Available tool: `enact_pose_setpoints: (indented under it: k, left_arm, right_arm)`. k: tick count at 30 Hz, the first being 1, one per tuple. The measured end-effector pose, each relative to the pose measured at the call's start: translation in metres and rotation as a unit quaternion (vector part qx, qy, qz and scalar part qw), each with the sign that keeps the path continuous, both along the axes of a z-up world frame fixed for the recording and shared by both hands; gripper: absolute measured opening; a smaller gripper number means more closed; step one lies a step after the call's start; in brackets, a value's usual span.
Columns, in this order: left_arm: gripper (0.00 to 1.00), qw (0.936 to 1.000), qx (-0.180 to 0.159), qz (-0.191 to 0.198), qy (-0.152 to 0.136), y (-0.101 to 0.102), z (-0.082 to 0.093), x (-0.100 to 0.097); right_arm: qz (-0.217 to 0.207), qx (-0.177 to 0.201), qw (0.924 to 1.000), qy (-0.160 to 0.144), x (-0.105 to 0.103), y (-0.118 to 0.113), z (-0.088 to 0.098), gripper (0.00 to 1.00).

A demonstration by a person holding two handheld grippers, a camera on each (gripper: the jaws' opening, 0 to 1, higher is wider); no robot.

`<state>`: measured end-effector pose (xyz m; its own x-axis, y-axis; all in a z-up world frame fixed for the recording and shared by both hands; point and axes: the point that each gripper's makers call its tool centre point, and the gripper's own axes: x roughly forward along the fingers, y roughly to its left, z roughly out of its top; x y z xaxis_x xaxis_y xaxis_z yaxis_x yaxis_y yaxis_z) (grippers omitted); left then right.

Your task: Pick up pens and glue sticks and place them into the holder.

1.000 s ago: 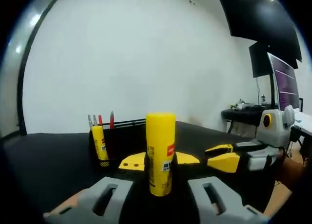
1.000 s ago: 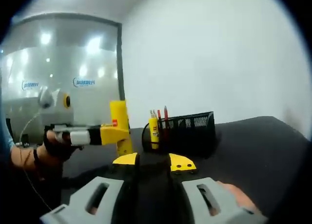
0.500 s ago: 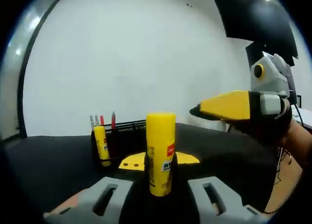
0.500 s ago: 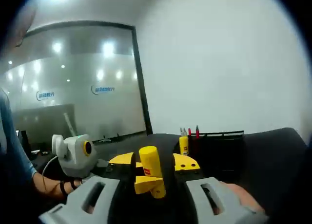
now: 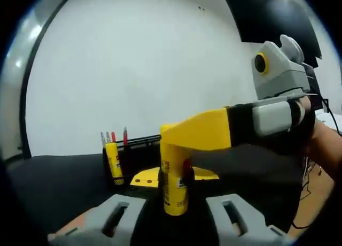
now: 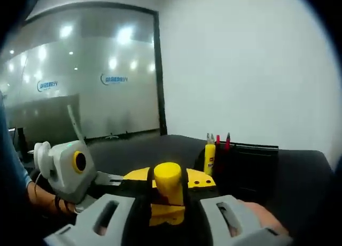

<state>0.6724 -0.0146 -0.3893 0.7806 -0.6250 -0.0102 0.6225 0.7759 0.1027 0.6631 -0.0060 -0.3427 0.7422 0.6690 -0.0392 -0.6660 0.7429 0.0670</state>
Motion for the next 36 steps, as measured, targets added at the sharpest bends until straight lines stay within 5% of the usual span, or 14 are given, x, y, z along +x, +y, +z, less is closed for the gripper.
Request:
enact_pose_setpoints:
  k: [8, 18, 21, 27, 36]
  left_arm:
    - [0.18, 0.9997, -0.01, -0.018, 0.008, 0.007, -0.005, 0.003]
    - [0.59, 0.9966, 0.004, -0.073, 0.038, 0.035, -0.031, 0.005]
    - [0.76, 0.9955, 0.003, -0.086, 0.041, 0.057, -0.034, 0.011]
    - [0.94, 0.9939, -0.022, -0.095, 0.05, 0.097, -0.036, 0.021]
    - [0.96, 0.9934, -0.023, -0.077, 0.081, 0.13, -0.063, 0.045]
  right_arm:
    - [-0.008, -0.015, 0.9998, 0.005, 0.006, 0.005, -0.003, 0.17]
    - [-0.036, -0.029, 0.9989, -0.002, 0.035, -0.008, 0.007, 0.17]
    - [-0.041, -0.018, 0.999, -0.002, 0.044, -0.015, 0.011, 0.17]
    - [-0.054, 0.002, 0.9986, 0.003, 0.064, -0.024, 0.014, 0.17]
    - [-0.067, -0.001, 0.9977, -0.006, 0.089, -0.029, 0.021, 0.17]
